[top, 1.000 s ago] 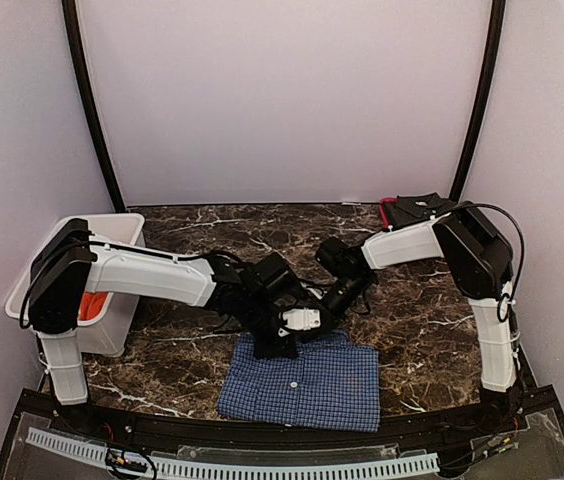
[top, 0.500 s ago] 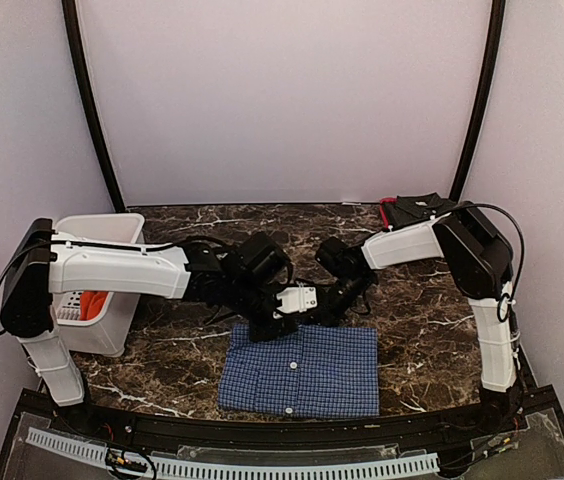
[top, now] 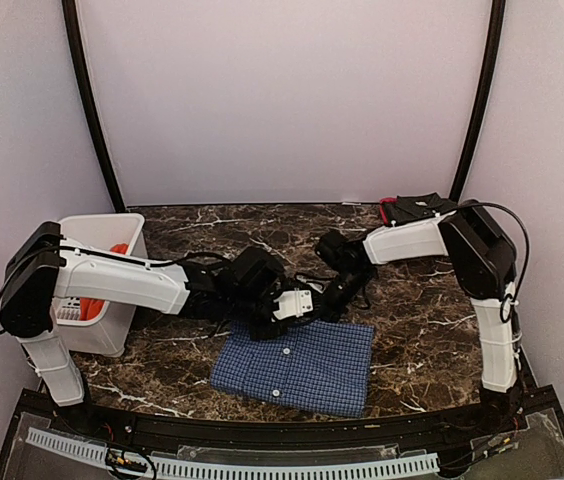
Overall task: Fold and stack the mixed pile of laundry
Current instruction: Smooth out the square-folded shirt at the center of the board.
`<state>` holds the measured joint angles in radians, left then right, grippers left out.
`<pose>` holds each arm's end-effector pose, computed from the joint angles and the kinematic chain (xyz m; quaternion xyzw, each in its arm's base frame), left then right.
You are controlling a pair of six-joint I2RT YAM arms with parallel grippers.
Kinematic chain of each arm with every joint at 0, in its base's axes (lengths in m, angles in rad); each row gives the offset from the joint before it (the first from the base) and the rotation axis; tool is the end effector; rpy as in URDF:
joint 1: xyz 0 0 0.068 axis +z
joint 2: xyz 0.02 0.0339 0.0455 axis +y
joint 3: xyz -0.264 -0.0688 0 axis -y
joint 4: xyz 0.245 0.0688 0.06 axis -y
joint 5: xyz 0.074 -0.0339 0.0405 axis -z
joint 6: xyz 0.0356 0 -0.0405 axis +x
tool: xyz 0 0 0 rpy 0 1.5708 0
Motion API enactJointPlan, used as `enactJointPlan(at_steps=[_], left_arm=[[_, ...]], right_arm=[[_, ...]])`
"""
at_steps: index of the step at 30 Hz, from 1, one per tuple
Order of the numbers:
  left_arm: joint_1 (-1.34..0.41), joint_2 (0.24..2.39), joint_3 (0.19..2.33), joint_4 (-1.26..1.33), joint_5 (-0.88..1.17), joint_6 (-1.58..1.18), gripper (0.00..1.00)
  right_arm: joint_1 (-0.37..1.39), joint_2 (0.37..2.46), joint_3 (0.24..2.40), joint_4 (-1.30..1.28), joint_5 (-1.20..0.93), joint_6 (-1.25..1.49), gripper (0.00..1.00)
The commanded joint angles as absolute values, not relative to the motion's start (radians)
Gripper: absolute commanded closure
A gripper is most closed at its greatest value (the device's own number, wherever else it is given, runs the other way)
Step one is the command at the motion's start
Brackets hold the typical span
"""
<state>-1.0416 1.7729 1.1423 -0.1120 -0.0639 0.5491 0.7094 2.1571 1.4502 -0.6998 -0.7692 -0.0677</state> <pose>0.1973 -0.3329 0.2021 0.6444 0.6497 -0.0697 0.3972 0.2931 0.2843 0.1217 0.3784 -0.8433 -0.3788 0.0458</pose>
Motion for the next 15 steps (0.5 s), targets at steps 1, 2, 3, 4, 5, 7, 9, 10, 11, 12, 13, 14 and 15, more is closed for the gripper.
enactJointPlan(at_steps=[1, 2, 3, 4, 5, 7, 9, 10, 11, 12, 13, 14, 15], left_arm=[[-1.034, 1.784, 1.130, -0.008, -0.122, 0.580, 1.00], [-1.034, 1.797, 1.133, -0.004, -0.135, 0.579, 1.00], [-1.034, 1.802, 1.136, -0.004, -0.146, 0.571, 1.00], [-1.034, 1.812, 1.141, 0.023, -0.149, 0.568, 0.99], [-1.034, 1.816, 1.145, 0.029, -0.160, 0.558, 0.90], [-1.029, 1.818, 1.169, 0.019, -0.164, 0.516, 0.75], [-1.008, 1.797, 1.194, -0.025, -0.141, 0.437, 0.67], [-0.980, 1.771, 1.208, -0.072, -0.114, 0.402, 0.63], [-0.965, 1.755, 1.211, -0.094, -0.060, 0.323, 0.61], [-0.935, 1.717, 1.207, -0.126, -0.035, 0.288, 0.56], [-0.921, 1.698, 1.188, -0.136, 0.014, 0.216, 0.53], [-0.895, 1.660, 1.179, -0.154, 0.039, 0.177, 0.50], [-0.881, 1.641, 1.156, -0.161, 0.079, 0.109, 0.50]], right_arm=[[0.688, 2.037, 1.508, -0.757, -0.684, -0.060, 0.90], [0.680, 2.029, 1.514, -0.766, -0.668, -0.058, 0.88], [0.665, 2.007, 1.518, -0.774, -0.642, -0.054, 0.84], [0.654, 1.991, 1.519, -0.778, -0.629, -0.049, 0.81], [0.628, 1.973, 1.515, -0.781, -0.607, -0.042, 0.76], [0.581, 1.925, 1.495, -0.770, -0.570, -0.011, 0.67], [0.534, 1.857, 1.438, -0.733, -0.560, 0.037, 0.63], [0.513, 1.812, 1.394, -0.705, -0.563, 0.064, 0.57], [0.498, 1.767, 1.350, -0.681, -0.577, 0.089, 0.54], [0.487, 1.724, 1.297, -0.654, -0.593, 0.107, 0.52], [0.480, 1.684, 1.249, -0.634, -0.603, 0.126, 0.50], [0.476, 1.651, 1.205, -0.615, -0.616, 0.148, 0.49], [0.476, 1.625, 1.158, -0.596, -0.641, 0.168, 0.47]])
